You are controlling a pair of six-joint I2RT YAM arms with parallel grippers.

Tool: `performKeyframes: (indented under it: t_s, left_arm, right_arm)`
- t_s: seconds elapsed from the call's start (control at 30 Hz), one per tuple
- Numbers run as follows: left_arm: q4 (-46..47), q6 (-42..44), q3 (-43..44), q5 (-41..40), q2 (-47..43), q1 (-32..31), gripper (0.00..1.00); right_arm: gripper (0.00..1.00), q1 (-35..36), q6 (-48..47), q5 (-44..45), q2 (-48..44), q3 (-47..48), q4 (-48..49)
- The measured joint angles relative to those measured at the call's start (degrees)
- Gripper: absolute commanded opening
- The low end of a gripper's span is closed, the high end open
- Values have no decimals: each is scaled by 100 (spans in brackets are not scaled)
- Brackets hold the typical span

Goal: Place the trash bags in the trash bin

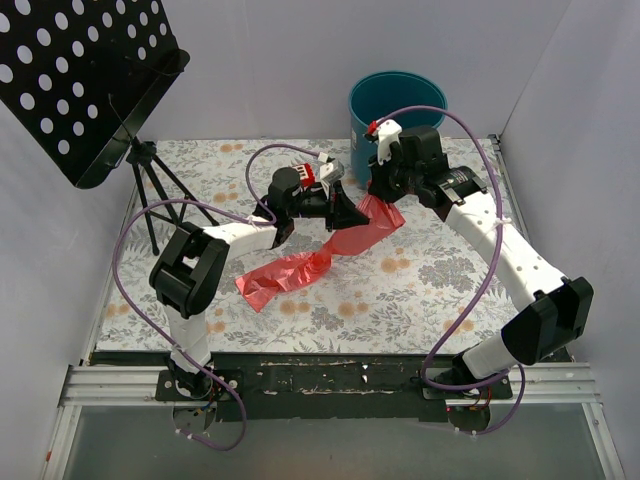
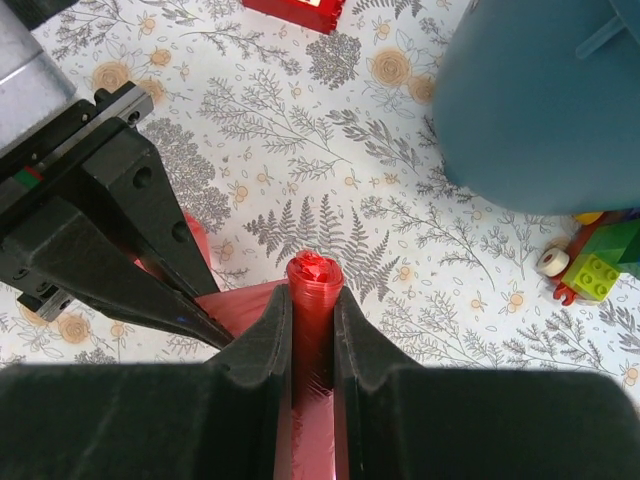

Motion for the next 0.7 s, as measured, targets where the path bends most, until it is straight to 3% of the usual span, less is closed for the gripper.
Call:
performKeyframes:
  t_s: [0.23, 0.53, 0.7]
  left_arm:
    - [-225, -286, -98, -1008, -48, 0, 0]
    - [-774, -754, 195, -2747, -72, -144, 0]
    - [-1421, -671, 621, -3567, -157, -173, 0]
  right_arm:
    - [1, -96, 68, -334, 55, 0, -37]
    - [1, -380, 400, -2684, 173, -13, 76]
    - [1, -1115, 1320, -4157, 400, -328, 1054]
